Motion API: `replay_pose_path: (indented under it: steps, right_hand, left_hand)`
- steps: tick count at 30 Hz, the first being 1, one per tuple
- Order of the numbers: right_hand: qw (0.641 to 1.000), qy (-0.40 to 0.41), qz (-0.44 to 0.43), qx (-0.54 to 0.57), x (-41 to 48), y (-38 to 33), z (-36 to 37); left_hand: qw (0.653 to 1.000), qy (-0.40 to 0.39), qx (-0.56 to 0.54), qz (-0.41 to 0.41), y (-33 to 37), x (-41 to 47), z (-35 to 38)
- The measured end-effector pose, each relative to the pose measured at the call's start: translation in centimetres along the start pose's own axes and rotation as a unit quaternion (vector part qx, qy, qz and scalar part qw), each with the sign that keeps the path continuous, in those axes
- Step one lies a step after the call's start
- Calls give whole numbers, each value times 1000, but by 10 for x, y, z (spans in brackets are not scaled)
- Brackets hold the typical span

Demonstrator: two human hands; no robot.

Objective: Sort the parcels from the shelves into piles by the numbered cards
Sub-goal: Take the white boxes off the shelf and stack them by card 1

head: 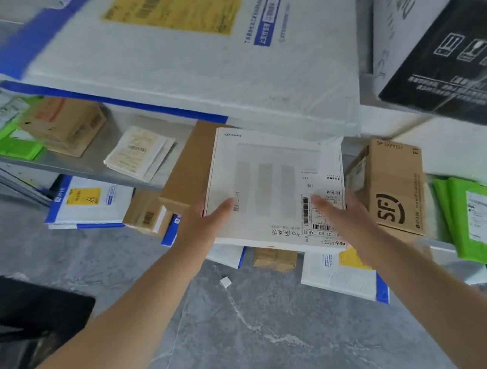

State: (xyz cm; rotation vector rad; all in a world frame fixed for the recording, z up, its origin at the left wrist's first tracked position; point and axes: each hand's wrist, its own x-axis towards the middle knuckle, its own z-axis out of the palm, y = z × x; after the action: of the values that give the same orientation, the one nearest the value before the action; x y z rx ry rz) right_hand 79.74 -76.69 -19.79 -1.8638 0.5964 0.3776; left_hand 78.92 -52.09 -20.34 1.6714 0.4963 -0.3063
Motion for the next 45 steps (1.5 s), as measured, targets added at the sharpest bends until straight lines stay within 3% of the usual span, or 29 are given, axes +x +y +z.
replay_pose_path:
  steps: [6, 14, 23, 27, 31, 39, 45]
  right_hand:
    - [997, -48, -30, -49, -75, -11, -2]
    - [986, -140, -75, -42, -227, -34, 11]
    - [944, -267, -183, -71, -387, -79, 51]
    - [935, -309, -174, -19, -449, -117, 91]
    - [907, -360, -219, -17, -515, -142, 139]
    - [834, -476, -277, -38, -667, -159, 252]
    - [782, -551, -288, -49, -770, -154, 336]
  left_hand:
    - [1000, 14, -1, 8, 16, -81, -39]
    - [991, 133, -24, 8, 27, -257, -104]
    - [959, 262, -102, 43, 35, -448, -193]
    - [931, 332, -133, 65, 38, -516, -241]
    - [894, 409, -171, 71, 24, -582, -286]
    - [819, 518, -234, 83, -13, -716, -394]
    - [766, 598, -218, 84, -42, -805, -467]
